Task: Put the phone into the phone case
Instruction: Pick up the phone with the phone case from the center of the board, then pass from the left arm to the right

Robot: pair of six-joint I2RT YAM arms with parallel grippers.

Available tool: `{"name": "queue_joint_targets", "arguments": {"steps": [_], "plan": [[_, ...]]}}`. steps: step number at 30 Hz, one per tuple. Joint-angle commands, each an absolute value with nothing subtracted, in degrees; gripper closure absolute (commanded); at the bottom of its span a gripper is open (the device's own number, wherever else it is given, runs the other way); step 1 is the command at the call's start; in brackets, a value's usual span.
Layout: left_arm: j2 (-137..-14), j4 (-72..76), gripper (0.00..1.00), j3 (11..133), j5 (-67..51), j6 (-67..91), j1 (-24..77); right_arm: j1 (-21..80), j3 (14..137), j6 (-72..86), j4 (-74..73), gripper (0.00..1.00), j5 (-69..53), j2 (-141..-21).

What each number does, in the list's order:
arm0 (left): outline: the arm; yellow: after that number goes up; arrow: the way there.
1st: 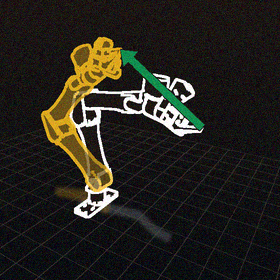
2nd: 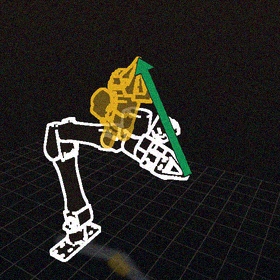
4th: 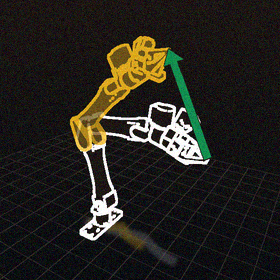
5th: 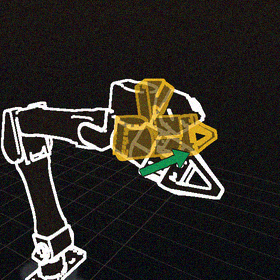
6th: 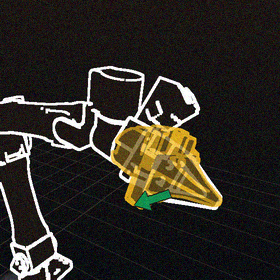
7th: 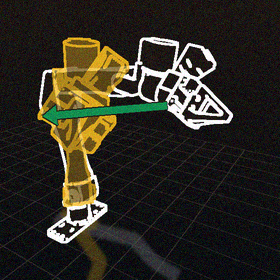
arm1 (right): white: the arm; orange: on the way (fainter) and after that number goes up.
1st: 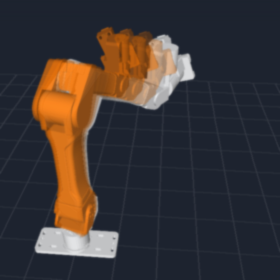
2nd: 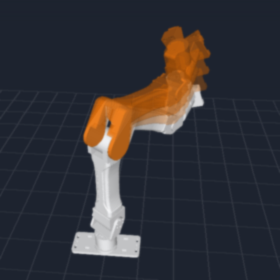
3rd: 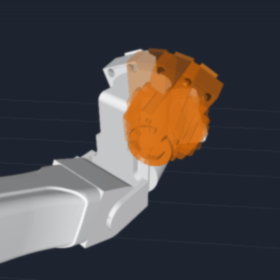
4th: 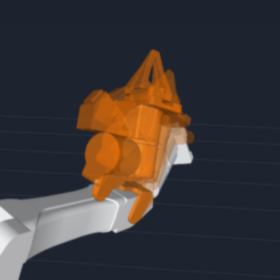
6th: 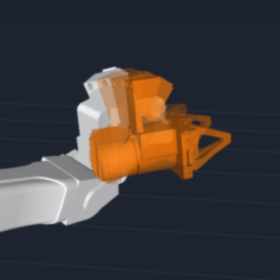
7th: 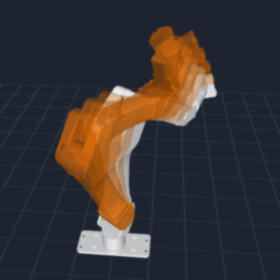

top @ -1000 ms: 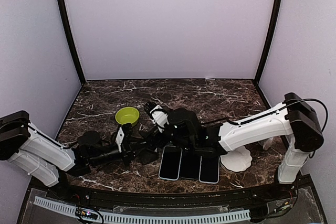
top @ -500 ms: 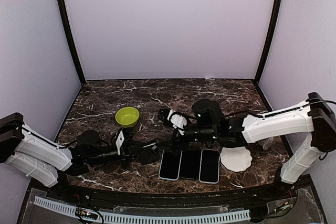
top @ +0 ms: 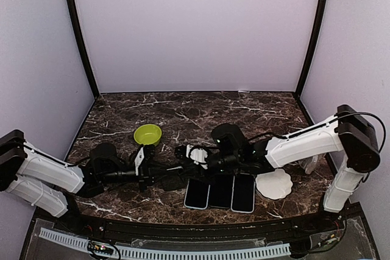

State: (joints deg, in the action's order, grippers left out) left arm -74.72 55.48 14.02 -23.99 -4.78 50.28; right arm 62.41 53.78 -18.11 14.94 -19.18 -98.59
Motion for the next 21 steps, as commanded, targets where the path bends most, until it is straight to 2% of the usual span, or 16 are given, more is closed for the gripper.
{"name": "queue_joint_targets", "arguments": {"steps": [1,3,6,8,11,15,17,19,21], "plan": [[-75.22,54.92,1.0,15.64,-28.61,-5.22,49.91,61.88,55.17,-17.96,19.04,0.76,-23.89,-99.96],[-75.61,54.86,1.0,16.2,-30.1,-5.27,49.78,61.74,55.43,-17.75,19.92,0.76,-24.35,-100.59],[-75.59,55.37,1.0,16.27,-32.02,-4.94,49.35,61.67,55.25,-17.7,21.57,0.6,-24.11,-101.25],[-75.4,55.4,1.0,16.17,-32.45,-5.04,49.09,61.6,55.51,-18.06,21.64,0.58,-23.79,-101.74],[-75.08,54.07,1.0,16.5,-32.48,-5.71,48.57,61.29,56.48,-18.67,20.48,0.69,-24.27,-102.63],[-75.34,54.16,1.0,16.88,-33.17,-5.5,48.04,60.9,59.47,-19.06,15.93,1.0,-25.4,-103.63],[-75.42,54.21,1.0,16.95,-33.19,-5.28,48.01,60.61,59.78,-18.68,15.37,1.0,-24.94,-103.12],[-75.47,54.35,0.93,17.01,-32.75,-4.99,47.92,60.16,58.96,-18.01,16.17,1.0,-24.67,-102.19],[-75.22,54.32,0.7,16.99,-30.75,-4.68,47.9,59.59,58.1,-17.19,16.79,1.0,-25.0,-100.59]]}}
